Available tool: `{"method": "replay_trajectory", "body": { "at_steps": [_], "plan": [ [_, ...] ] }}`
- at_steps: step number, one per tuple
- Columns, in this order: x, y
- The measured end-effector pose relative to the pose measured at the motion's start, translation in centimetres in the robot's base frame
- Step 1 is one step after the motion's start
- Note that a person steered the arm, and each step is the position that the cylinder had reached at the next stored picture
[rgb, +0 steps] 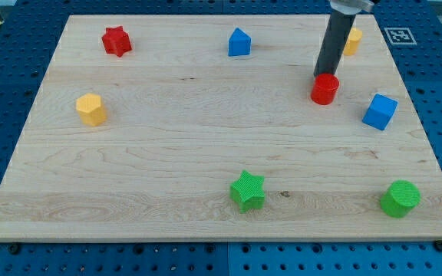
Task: Keep the yellow heart in between the blue triangle and red circle
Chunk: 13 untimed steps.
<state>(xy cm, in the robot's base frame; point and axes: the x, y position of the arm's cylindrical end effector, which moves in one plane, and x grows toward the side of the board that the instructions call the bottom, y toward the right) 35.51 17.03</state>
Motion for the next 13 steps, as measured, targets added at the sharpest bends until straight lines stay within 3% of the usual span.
{"method": "replay_trajectory", "body": {
  "at_steps": [1, 2, 3, 4, 6, 7, 8, 9, 11, 13],
  "plan": [
    [-1.4, 3.0],
    [-1.9, 11.1],
    [-7.8, 15.4],
    [-11.8, 12.9],
    [-10.0, 3.0],
    [-12.4, 5.8],
    [-12.3, 11.8],
    [-10.1, 12.4],
    [-5.5, -2.4],
    [-6.1, -0.4]
  ]
}}
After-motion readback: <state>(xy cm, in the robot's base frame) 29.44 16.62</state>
